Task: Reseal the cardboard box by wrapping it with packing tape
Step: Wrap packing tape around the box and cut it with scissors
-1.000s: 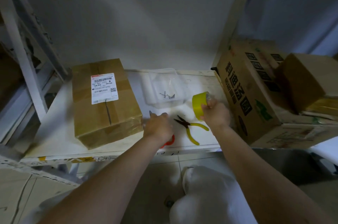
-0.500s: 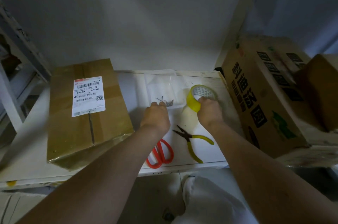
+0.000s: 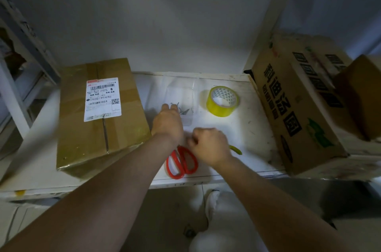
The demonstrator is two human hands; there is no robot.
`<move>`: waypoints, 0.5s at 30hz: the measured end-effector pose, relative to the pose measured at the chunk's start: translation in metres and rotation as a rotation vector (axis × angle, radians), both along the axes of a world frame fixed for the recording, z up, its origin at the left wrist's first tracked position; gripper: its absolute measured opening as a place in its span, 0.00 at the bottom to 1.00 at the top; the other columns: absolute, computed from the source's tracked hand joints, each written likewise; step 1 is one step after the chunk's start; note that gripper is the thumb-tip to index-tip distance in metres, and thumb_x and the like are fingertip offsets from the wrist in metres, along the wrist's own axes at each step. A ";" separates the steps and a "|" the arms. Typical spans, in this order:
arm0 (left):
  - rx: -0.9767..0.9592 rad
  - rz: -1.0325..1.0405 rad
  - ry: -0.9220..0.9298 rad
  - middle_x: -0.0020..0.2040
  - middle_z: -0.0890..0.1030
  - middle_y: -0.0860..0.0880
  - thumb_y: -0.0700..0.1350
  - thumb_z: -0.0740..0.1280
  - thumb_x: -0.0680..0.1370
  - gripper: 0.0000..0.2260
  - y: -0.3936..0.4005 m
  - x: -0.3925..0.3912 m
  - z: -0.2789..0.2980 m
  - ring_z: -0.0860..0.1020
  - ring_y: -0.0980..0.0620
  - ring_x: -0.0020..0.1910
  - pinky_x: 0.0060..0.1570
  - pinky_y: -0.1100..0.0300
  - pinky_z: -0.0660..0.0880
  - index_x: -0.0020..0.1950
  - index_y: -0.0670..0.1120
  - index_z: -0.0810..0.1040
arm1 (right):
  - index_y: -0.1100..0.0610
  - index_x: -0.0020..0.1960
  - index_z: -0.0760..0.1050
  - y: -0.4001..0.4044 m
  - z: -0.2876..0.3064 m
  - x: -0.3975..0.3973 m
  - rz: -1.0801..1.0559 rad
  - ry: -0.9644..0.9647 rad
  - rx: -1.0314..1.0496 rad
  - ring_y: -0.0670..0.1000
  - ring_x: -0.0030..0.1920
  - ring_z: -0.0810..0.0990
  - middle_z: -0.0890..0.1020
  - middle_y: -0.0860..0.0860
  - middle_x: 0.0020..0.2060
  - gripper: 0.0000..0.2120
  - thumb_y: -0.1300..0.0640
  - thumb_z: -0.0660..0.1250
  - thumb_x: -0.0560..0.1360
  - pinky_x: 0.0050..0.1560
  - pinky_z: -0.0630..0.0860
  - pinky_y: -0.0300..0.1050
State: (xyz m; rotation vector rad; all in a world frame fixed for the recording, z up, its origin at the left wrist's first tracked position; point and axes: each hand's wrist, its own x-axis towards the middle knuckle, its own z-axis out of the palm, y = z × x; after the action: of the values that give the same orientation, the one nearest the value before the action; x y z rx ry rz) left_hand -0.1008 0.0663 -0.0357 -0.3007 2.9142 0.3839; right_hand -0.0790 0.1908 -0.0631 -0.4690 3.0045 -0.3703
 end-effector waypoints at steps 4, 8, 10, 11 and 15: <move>0.094 -0.067 0.012 0.70 0.64 0.43 0.29 0.60 0.73 0.28 -0.001 0.004 0.006 0.72 0.42 0.65 0.61 0.55 0.72 0.72 0.42 0.62 | 0.54 0.51 0.78 -0.024 -0.001 0.024 0.078 -0.099 0.123 0.55 0.47 0.81 0.83 0.53 0.44 0.19 0.40 0.59 0.75 0.45 0.73 0.45; 0.060 -0.100 -0.020 0.64 0.73 0.39 0.30 0.59 0.75 0.23 0.001 0.009 0.014 0.74 0.42 0.62 0.56 0.57 0.72 0.69 0.39 0.64 | 0.57 0.60 0.76 -0.046 -0.007 0.034 0.046 -0.108 0.202 0.54 0.50 0.80 0.81 0.54 0.50 0.14 0.51 0.62 0.79 0.46 0.74 0.43; 0.040 -0.111 -0.030 0.60 0.76 0.38 0.30 0.57 0.75 0.19 0.000 0.012 0.018 0.75 0.42 0.60 0.52 0.57 0.72 0.65 0.38 0.68 | 0.54 0.62 0.76 -0.047 -0.008 0.033 0.038 -0.122 0.223 0.53 0.52 0.80 0.81 0.53 0.51 0.14 0.55 0.65 0.78 0.46 0.74 0.42; 0.025 -0.118 -0.031 0.59 0.77 0.38 0.30 0.57 0.75 0.17 -0.001 0.012 0.020 0.75 0.42 0.60 0.51 0.57 0.72 0.64 0.38 0.69 | 0.52 0.64 0.76 -0.044 -0.005 0.031 0.031 -0.131 0.227 0.53 0.53 0.80 0.81 0.53 0.52 0.15 0.55 0.65 0.77 0.46 0.73 0.42; -0.019 -0.125 -0.033 0.58 0.79 0.39 0.32 0.57 0.76 0.13 -0.003 0.011 0.027 0.76 0.41 0.58 0.52 0.56 0.73 0.60 0.37 0.71 | 0.53 0.58 0.77 -0.007 0.022 0.018 -0.043 -0.121 0.320 0.54 0.53 0.80 0.81 0.52 0.51 0.13 0.51 0.64 0.76 0.42 0.71 0.42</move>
State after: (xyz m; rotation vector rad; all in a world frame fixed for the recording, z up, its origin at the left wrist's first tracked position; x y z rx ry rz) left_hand -0.0899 0.0633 -0.0088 -0.1256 2.8870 0.3290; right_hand -0.0606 0.1833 -0.0412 -0.3402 2.8816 0.0790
